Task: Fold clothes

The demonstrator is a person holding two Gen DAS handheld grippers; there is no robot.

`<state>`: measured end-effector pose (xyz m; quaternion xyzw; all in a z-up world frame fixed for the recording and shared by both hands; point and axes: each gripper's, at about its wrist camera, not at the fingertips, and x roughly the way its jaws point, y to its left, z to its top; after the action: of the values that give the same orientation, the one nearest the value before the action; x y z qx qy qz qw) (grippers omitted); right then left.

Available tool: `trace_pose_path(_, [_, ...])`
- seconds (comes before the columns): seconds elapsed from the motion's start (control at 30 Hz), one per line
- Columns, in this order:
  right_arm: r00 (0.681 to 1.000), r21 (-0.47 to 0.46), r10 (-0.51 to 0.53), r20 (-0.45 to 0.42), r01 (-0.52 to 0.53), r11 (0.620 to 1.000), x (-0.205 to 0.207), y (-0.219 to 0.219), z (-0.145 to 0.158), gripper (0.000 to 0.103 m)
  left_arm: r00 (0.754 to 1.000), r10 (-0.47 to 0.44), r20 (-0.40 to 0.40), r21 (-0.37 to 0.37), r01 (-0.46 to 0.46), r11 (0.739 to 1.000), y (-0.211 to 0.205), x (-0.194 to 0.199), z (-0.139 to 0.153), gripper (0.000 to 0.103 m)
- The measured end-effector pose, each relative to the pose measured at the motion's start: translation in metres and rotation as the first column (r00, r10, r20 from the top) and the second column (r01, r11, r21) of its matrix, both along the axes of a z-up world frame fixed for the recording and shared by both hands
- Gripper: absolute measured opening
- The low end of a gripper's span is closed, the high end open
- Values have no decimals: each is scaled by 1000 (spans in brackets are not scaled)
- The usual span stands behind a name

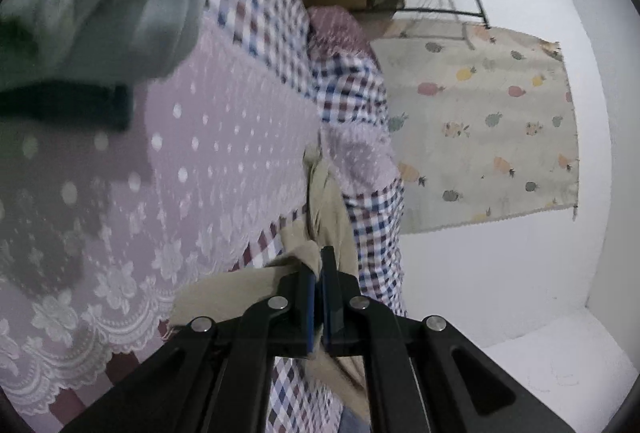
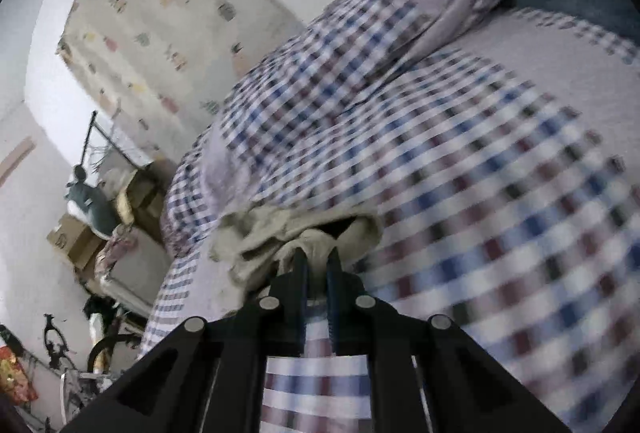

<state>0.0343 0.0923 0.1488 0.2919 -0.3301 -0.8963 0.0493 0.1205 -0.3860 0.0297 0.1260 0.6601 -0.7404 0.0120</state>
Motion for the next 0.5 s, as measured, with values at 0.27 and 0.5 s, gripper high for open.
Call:
trace_pose_path(0.27, [964,10,-266,-13,266,964,73,143,18,6,996,-23,-92,-135,10,991,12,0,34,1])
trace_pose_path(0.5, [889,30,-411,202,414,910,87,212,-15,13,995,-80,-54,-185,69,980,30,-9,37,1])
